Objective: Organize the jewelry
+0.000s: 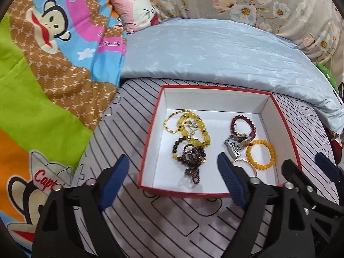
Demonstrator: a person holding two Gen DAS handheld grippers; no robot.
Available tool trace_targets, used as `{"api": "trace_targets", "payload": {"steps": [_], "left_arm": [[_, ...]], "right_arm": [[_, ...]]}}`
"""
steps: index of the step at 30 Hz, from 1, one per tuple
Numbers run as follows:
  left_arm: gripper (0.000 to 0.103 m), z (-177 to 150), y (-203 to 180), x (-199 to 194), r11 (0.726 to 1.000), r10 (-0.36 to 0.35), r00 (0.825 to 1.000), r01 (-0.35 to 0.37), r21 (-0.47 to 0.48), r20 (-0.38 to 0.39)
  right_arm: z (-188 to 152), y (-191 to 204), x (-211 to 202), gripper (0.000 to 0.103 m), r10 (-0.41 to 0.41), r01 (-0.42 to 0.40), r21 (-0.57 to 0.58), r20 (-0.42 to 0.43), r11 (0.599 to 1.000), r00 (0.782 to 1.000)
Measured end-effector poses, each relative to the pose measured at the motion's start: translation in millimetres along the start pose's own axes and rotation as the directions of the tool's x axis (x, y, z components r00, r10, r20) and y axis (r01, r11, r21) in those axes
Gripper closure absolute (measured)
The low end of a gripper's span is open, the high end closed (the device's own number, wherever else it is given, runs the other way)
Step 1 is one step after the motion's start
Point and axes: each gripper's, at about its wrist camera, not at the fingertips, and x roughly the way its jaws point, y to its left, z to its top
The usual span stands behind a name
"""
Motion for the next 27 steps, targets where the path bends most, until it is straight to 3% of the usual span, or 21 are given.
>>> {"api": "trace_targets", "payload": {"steps": [8,27], "left_arm": [[0.011,-15,6,-12,0.999,0.032,0.999,-0.032,0.003,0.002],[0.011,-39,12,-32,0.999,0.027,1.0,-0.027,-0.018,0.014]], "right_arm": [[-16,2,-14,0.019,-0.005,0.005,0.003,0.0,1.0,1.0],[-33,4,-38,0.019,-0.014,0.014,-0.026,0.007,1.0,1.0]]}}
